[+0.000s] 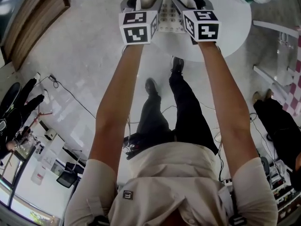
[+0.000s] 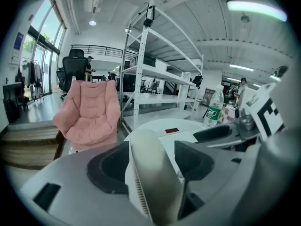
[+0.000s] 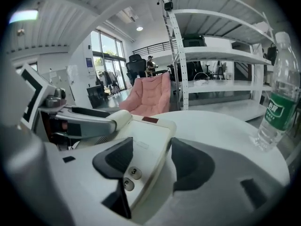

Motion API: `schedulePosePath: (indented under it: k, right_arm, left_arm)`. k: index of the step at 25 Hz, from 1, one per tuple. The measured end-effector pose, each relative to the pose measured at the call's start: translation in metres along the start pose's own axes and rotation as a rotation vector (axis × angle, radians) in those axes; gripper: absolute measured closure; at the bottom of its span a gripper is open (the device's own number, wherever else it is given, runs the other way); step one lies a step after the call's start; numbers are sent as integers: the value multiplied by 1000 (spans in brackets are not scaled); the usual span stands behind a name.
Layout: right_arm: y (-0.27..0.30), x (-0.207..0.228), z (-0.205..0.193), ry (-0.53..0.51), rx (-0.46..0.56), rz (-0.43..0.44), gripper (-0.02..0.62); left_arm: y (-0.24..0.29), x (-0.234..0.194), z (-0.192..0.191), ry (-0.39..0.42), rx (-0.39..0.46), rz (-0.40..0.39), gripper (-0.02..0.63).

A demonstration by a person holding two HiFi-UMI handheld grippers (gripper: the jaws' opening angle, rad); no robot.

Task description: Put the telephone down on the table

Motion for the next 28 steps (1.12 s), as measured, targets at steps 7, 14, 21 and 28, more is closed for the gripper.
schedulePosePath:
  k: [7, 14, 21, 28]
  right_arm:
    - [-15, -23, 21, -58, -11, -26, 368]
    - [-44, -39, 39, -84, 18, -69, 410]
    - [-93, -61, 75, -103, 94, -99, 545]
    - [-148, -81, 114, -119, 174, -79, 600]
  left_arm:
    - [-39, -21, 18, 50, 33, 24, 317]
    - [-86, -31, 41, 73, 90, 51, 365]
    - [-140, -18, 80, 112, 169, -5, 465]
    - [-190, 18, 117, 133, 225, -124, 582]
Point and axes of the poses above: the fingertips, and each gripper's own axes: y forward along the fingers, x to its right, z out of its top, the point moved 7 cm from there along -y, backward along the fingers, and after that the axes turned 1 degree about -y, right-handed, at the moved point
